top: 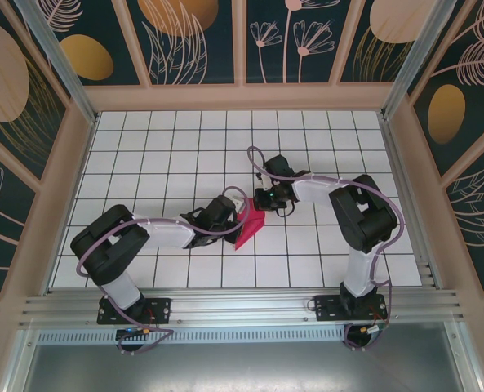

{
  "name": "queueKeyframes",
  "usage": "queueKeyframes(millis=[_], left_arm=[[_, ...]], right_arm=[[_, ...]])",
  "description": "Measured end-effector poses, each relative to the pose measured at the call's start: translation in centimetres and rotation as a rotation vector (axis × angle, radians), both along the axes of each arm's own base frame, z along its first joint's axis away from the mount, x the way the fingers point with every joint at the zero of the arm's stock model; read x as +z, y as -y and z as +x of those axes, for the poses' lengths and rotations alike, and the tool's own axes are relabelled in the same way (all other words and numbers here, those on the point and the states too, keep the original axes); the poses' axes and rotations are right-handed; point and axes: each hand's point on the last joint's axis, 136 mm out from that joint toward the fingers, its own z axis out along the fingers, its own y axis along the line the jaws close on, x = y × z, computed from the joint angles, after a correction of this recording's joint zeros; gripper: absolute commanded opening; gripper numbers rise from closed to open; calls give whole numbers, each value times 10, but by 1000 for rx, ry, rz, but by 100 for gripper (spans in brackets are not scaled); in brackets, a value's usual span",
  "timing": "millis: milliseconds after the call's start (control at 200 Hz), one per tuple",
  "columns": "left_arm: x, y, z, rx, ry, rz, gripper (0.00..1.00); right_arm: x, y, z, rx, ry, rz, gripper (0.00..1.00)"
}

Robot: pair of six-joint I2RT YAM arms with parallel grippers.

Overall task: Fold a paper plane with a square sheet of paper (pick it up from the middle)
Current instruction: Third fold the triangle at the center of the table.

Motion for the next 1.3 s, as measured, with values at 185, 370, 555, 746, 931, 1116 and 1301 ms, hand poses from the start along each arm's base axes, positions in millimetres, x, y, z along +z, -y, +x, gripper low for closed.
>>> queueKeyframes(millis=[185, 370, 555, 746, 931, 1116, 1301], left_arm=[[0, 0, 0, 0, -1, 0, 2], [0, 0, -1, -2, -3, -1, 2], [-1, 0, -1, -2, -3, -1, 2], [-1, 0, -1, -2, -3, -1, 2], [-1, 1, -2, -8, -6, -8, 2], [-1, 3, -3, -16, -13, -15, 2], [-1, 3, -3, -16, -14, -15, 2]], right_arm=[[1, 0, 0, 0, -5, -2, 10], [8, 0, -1, -12, -7, 6, 17], [54, 2, -3, -71, 62, 97, 14], [62, 6, -35, -135, 11, 225, 7], [40, -4, -69, -164, -114, 267, 4], [41, -26, -73, -165, -145, 329, 4], [24, -30, -74, -189, -187, 315, 3]])
